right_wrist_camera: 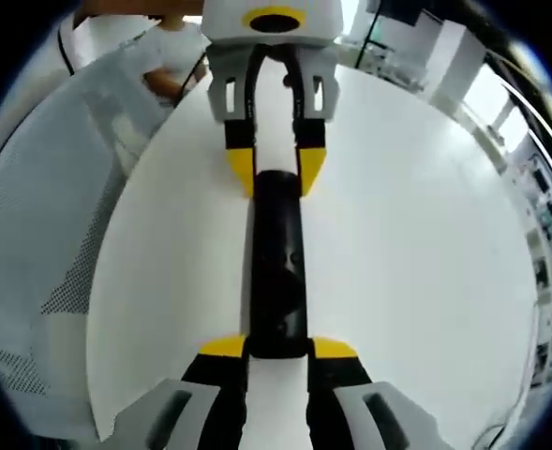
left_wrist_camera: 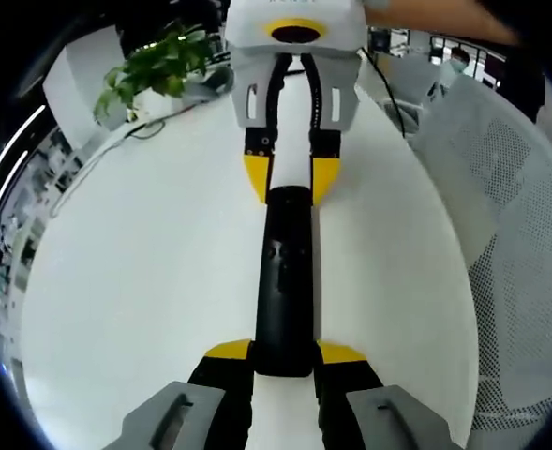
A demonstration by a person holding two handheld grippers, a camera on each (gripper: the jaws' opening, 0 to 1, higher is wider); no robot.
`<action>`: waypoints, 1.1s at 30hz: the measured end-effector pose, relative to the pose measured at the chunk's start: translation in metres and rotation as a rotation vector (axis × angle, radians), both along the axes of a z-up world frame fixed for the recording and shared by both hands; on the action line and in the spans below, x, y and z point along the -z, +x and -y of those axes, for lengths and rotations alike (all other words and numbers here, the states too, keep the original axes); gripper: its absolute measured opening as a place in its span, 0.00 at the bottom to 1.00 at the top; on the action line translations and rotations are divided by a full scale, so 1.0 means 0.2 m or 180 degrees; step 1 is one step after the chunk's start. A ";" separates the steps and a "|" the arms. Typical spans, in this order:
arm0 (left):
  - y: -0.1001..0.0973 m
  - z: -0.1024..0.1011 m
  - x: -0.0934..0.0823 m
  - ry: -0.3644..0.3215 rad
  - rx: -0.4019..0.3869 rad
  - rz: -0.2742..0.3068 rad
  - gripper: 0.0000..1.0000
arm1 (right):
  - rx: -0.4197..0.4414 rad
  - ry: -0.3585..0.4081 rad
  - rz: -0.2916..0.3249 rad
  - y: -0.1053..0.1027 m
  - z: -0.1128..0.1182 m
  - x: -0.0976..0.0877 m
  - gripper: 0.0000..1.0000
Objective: Press the specified remote control buttons in sequence, fully releasing each button before pressing the next.
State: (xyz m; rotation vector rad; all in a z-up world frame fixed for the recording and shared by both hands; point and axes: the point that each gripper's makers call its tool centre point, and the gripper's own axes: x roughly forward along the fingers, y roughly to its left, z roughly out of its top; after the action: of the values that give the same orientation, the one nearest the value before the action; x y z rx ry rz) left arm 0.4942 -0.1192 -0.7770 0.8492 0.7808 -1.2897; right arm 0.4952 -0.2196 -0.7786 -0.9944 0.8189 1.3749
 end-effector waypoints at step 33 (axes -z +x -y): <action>0.26 0.03 0.00 0.0051 0.0017 0.0004 0.24 | 0.0163 0.0127 0.0062 0.24 0.03 0.01 0.20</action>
State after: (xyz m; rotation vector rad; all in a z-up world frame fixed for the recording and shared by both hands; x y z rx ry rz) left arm 0.5461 -0.1242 -0.7772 0.8655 0.7892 -1.2890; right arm 0.5442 -0.2249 -0.7806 -0.9484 0.7946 1.3309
